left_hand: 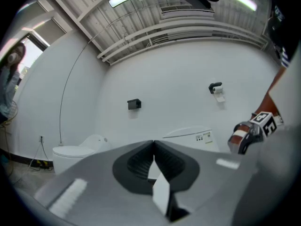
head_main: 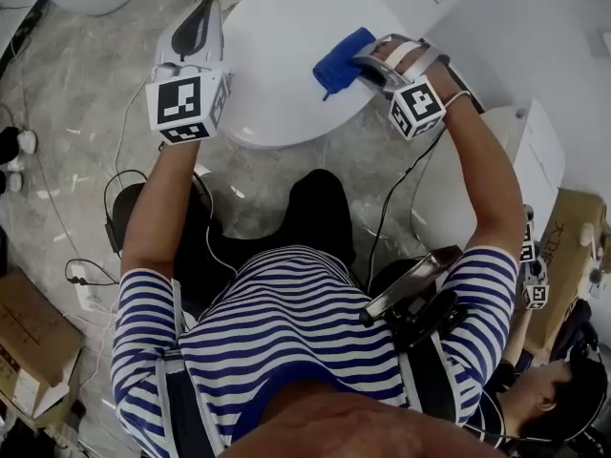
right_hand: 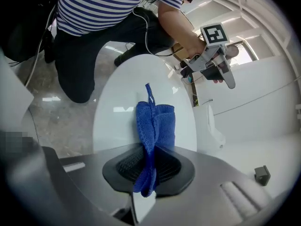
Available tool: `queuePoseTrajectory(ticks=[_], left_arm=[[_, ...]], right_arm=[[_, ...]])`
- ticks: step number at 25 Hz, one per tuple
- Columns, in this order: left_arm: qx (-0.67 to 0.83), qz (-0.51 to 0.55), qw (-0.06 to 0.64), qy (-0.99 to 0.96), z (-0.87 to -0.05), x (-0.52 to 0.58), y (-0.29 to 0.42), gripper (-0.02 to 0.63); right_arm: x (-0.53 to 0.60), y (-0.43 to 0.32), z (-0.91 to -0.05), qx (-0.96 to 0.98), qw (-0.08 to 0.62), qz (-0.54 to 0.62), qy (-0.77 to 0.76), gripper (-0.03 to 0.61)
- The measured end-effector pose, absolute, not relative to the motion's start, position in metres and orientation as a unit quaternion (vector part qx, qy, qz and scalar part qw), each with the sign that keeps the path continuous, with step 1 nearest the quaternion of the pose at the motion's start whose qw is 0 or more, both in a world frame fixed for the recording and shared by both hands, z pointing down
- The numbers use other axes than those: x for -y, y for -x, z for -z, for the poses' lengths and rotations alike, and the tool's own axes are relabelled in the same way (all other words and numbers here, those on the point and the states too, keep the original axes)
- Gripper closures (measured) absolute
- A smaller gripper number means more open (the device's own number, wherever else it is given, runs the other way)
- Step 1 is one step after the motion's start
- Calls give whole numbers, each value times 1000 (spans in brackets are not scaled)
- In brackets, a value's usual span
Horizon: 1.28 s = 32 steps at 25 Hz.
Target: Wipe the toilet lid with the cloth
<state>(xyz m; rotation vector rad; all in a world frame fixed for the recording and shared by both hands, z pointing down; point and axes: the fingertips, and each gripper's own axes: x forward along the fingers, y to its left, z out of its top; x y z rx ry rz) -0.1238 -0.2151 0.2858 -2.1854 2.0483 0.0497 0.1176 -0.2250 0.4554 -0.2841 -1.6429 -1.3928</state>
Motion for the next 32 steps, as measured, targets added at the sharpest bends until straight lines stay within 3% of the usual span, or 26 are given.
queuePoseTrajectory(ticks=[9, 17, 32], left_arm=[[-679, -7, 76, 730, -289, 218, 113, 611], [-678, -3, 77, 731, -293, 215, 107, 611], [-679, -11, 64, 731, -298, 231, 128, 611]], right_arm=[[200, -189, -465, 671, 490, 544, 116, 529], [197, -198, -461, 669, 487, 551, 114, 529], [301, -36, -390, 659, 419, 619, 85, 529]])
